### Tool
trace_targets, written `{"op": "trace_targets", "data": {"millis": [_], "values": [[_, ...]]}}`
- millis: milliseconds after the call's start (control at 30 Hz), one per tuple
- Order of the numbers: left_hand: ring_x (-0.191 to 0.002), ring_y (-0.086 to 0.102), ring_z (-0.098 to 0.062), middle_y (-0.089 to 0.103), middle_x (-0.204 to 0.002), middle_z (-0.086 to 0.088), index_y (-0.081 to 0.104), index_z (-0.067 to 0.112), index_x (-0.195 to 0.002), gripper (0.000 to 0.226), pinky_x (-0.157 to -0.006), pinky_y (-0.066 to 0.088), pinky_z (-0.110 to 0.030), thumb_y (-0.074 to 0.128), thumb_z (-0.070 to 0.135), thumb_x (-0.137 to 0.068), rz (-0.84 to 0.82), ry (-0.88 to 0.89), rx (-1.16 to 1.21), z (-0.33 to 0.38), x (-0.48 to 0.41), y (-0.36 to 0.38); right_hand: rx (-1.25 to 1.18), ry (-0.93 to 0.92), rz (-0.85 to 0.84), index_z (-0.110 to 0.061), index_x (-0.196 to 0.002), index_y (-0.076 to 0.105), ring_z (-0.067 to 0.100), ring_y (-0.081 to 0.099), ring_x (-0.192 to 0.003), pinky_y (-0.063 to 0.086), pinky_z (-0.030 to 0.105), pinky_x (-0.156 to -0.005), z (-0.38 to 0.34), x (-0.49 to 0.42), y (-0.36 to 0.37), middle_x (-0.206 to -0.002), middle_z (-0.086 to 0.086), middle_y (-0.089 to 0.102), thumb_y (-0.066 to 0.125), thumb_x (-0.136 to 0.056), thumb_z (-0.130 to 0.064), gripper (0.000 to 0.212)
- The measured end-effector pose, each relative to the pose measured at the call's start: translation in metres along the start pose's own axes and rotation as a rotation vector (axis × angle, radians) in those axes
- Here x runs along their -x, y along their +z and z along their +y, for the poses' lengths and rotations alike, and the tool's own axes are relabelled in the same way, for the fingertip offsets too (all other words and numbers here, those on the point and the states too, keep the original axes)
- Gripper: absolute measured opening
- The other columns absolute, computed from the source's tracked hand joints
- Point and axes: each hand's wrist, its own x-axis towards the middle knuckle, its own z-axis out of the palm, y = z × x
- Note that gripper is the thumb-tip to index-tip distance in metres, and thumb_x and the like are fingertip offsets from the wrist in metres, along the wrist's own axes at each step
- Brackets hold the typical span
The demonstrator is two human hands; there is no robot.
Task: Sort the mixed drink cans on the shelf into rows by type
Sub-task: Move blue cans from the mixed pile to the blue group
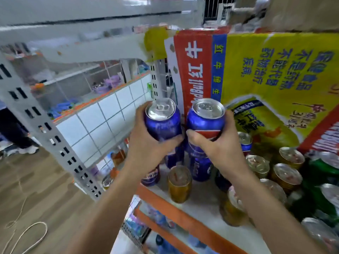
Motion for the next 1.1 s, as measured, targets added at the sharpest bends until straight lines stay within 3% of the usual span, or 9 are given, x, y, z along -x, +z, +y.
{"op": "trace_targets", "data": {"millis": [100,200,267,400,533,667,800,967,1100], "values": [[-0.108,0.06,-0.009,0.058,-0.12,0.004,0.042,0.032,-0.119,0.072,-0.09,0.051,-0.028,0.083,0.045,-0.062,-0.026,-0.024,0.018,-0.022,-0.06,0.002,0.046,0.021,0.019,-0.017,-0.125,0.043,-0.003,0.062,-0.092,0.049,0.015,-0.079,0.011,-0.06,0.019,-0.11,-0.009,0.06,0.083,-0.07,-0.022,0.069],[-0.107,0.062,-0.016,0.061,-0.119,0.001,0.045,0.04,-0.112,0.065,-0.092,0.052,-0.044,0.078,0.056,-0.058,-0.069,-0.114,0.035,-0.055,-0.099,0.004,0.111,0.113,0.024,-0.024,-0.118,0.04,-0.012,0.056,-0.084,0.046,0.006,-0.069,0.028,-0.106,0.032,-0.1,-0.019,0.056,0.081,-0.072,-0.025,0.062],[-0.103,0.063,-0.013,0.062,-0.115,0.007,0.045,0.045,-0.106,0.06,-0.091,0.053,-0.035,0.083,0.047,-0.059,-0.099,-0.137,0.001,-0.074,-0.112,0.007,0.097,0.172,-0.013,-0.023,-0.114,0.042,-0.013,0.057,-0.078,0.045,0.005,-0.064,0.042,-0.126,0.037,-0.098,-0.017,0.057,0.08,-0.073,-0.018,0.056],[-0.096,0.059,-0.004,0.06,-0.107,0.015,0.047,0.035,-0.114,0.065,-0.079,0.044,-0.011,0.087,0.027,-0.064,-0.176,-0.11,-0.123,-0.097,-0.121,0.009,0.18,0.198,-0.08,-0.018,-0.12,0.045,0.001,0.06,-0.089,0.05,0.013,-0.073,0.067,-0.143,0.041,-0.105,-0.007,0.06,0.078,-0.072,-0.005,0.06],[-0.099,0.055,-0.009,0.057,-0.108,0.011,0.05,0.025,-0.12,0.068,-0.077,0.037,-0.02,0.087,0.03,-0.063,-0.344,-0.162,-0.318,-0.111,-0.124,0.007,0.436,0.157,-0.206,-0.02,-0.122,0.047,0.01,0.056,-0.102,0.049,0.024,-0.089,0.087,-0.149,0.039,-0.109,-0.007,0.056,0.08,-0.068,-0.004,0.065],[-0.105,0.056,-0.019,0.059,-0.115,0.003,0.05,0.023,-0.124,0.074,-0.078,0.037,-0.024,0.087,0.033,-0.06,-0.456,-0.09,-0.548,-0.116,-0.124,0.011,0.85,0.181,-0.357,-0.022,-0.122,0.044,0.016,0.053,-0.106,0.046,0.031,-0.089,0.1,-0.151,0.034,-0.117,-0.001,0.056,0.088,-0.058,-0.024,0.078],[-0.108,0.051,-0.022,0.049,-0.119,-0.001,0.057,0.021,-0.117,0.062,-0.078,0.037,-0.026,0.081,0.034,-0.061,-0.522,0.028,-0.766,-0.123,-0.12,0.014,1.165,0.151,-0.455,-0.024,-0.121,0.047,0.026,0.052,-0.109,0.046,0.042,-0.092,0.108,-0.147,0.038,-0.115,0.007,0.057,0.084,-0.056,-0.044,0.077],[-0.115,0.048,-0.025,0.052,-0.122,-0.003,0.053,0.018,-0.121,0.056,-0.084,0.044,-0.033,0.075,0.027,-0.071,-0.534,0.109,-0.919,-0.124,-0.113,0.016,1.264,0.062,-0.452,-0.021,-0.122,0.056,0.026,0.053,-0.111,0.044,0.04,-0.096,0.109,-0.143,0.041,-0.116,0.004,0.061,0.08,-0.06,-0.049,0.072],[-0.112,0.055,-0.023,0.059,-0.122,-0.005,0.05,0.019,-0.13,0.061,-0.09,0.047,-0.035,0.076,0.027,-0.075,-0.553,0.104,-0.785,-0.121,-0.113,0.004,1.165,0.131,-0.455,-0.017,-0.136,0.047,0.025,0.042,-0.126,0.034,0.038,-0.106,0.1,-0.135,0.036,-0.134,0.007,0.051,0.074,-0.076,-0.043,0.071]]}}
